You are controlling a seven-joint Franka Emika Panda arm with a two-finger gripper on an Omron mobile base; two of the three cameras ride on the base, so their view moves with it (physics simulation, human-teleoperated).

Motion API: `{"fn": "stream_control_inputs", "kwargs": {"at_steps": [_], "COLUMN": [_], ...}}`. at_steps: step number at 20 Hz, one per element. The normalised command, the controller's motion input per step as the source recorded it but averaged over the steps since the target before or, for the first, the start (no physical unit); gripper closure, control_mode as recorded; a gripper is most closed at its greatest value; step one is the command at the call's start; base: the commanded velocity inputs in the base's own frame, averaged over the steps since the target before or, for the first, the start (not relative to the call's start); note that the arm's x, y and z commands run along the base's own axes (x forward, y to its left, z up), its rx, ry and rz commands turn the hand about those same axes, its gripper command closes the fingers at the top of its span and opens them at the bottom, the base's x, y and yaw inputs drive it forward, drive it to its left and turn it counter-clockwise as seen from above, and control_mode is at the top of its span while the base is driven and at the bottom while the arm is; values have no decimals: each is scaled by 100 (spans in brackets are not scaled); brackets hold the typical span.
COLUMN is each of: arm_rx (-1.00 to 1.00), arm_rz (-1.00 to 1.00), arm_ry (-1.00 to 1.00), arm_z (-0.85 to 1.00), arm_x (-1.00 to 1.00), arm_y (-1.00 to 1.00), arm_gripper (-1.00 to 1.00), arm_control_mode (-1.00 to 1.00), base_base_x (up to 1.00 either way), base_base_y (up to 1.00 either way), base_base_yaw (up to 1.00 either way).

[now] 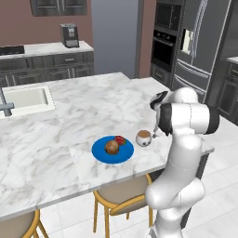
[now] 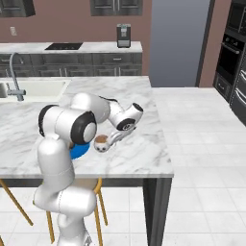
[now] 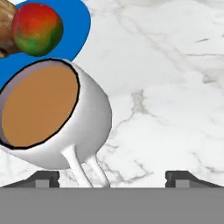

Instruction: Pick up the brewed coffee from the coffee machine and place it next to the breakfast plate on the dining counter.

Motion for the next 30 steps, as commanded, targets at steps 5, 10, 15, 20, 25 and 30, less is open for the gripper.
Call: {"fn": "stream_control_inputs", "kwargs": {"at_steps": [5, 10, 15, 20, 25, 30], "arm_rx": [-2, 0, -6, -15, -13, 0], "arm_rz": [12, 5, 7, 11, 10, 0], "arm_ry": [-6, -23, -37, -55, -23, 0], "arm_z": [38, 100, 96, 80, 23, 0], "arm_x": [-72, -58, -91, -100, -88, -46], "arm_y": [14, 0, 0, -2, -13, -50], "arm_gripper": [-100, -100, -100, -100, -100, -100], "arm_control_mode": [-100, -100, -100, -100, -100, -100], "base_base_x": [0, 0, 0, 0, 0, 0], "base_base_y": [0, 0, 0, 0, 0, 0], "base_base_yaw": [0, 0, 0, 0, 0, 0]}}
